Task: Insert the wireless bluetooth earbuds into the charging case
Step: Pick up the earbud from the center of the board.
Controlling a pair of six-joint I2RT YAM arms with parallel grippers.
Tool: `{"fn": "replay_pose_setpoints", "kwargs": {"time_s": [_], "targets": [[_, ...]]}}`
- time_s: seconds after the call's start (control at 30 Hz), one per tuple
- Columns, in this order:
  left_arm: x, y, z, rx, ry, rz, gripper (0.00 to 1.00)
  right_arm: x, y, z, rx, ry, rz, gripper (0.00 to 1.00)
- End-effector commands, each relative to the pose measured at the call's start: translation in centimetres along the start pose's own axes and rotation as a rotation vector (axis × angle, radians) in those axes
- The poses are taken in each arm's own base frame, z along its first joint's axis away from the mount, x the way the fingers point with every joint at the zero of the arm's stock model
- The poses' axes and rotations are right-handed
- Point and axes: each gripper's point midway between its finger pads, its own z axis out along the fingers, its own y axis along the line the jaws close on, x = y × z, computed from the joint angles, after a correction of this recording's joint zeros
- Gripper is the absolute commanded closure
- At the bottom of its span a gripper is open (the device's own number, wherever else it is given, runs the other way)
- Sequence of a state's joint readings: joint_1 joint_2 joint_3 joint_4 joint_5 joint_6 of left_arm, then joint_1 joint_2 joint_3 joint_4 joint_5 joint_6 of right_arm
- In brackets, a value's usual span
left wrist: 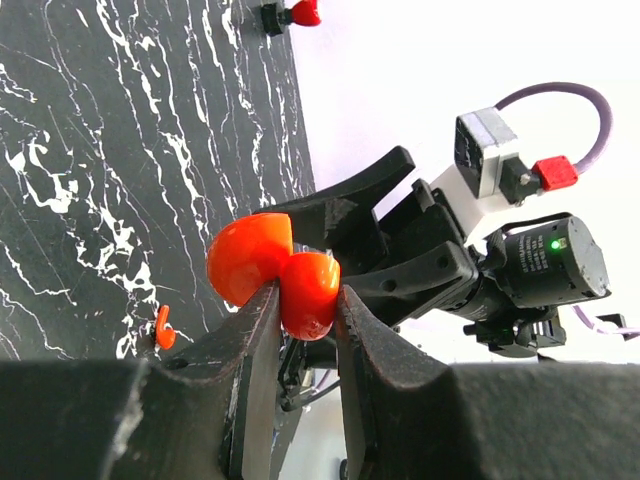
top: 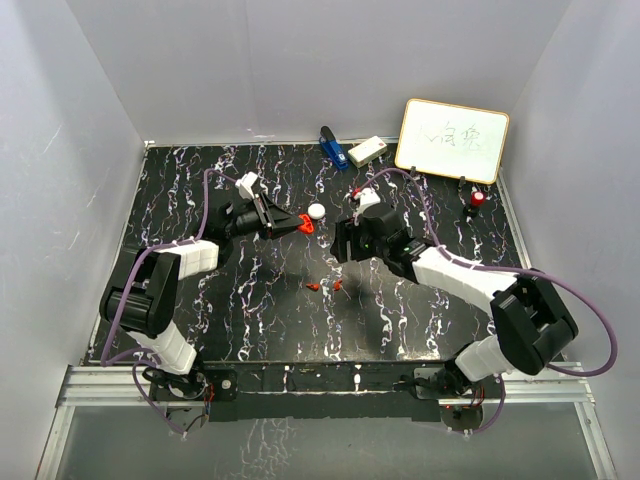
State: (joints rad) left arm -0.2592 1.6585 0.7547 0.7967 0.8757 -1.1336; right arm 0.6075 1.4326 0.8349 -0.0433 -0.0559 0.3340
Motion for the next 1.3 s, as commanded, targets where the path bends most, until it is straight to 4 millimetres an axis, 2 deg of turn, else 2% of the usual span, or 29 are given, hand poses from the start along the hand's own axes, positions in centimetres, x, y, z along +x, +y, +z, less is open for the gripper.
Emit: {"fn": "replay_pose_setpoints", "kwargs": {"time_s": [0.0,0.17,0.37,0.6,1.07,1.27], "targets": [[0.0,-1.9,-0.3,0.082,-0.003,0.049,1.0,-0.2,1.1,-0.5,-0.013,-0.025,-0.073,0.39],[0.0,-1.8,-0.2,0.09,-0.006,0.028,1.0,1.0,2.3,-0.7,-0.062,0.0,-0.115,0.42],[-0.6,-1.7,-0.6,0.045,-0.025,0.031,1.0,4.0,4.1,-0.6,-0.118,0.063,-0.163,0.45],[-0.4,-2.0,-1.2,0.04,-0.023,0.026,1.0,5.2,2.8,-0.5,-0.036,0.096,-0.12,0.48],[-0.3,-1.8,-1.9,0.045,-0.008,0.014,1.0,8.2,3.4,0.7,0.024,0.182,-0.137,0.57],[-0.4,-1.7,-2.2,0.044,-0.013,0.014,1.0,8.5,3.0,0.9,0.062,0.179,-0.136,0.6]]}}
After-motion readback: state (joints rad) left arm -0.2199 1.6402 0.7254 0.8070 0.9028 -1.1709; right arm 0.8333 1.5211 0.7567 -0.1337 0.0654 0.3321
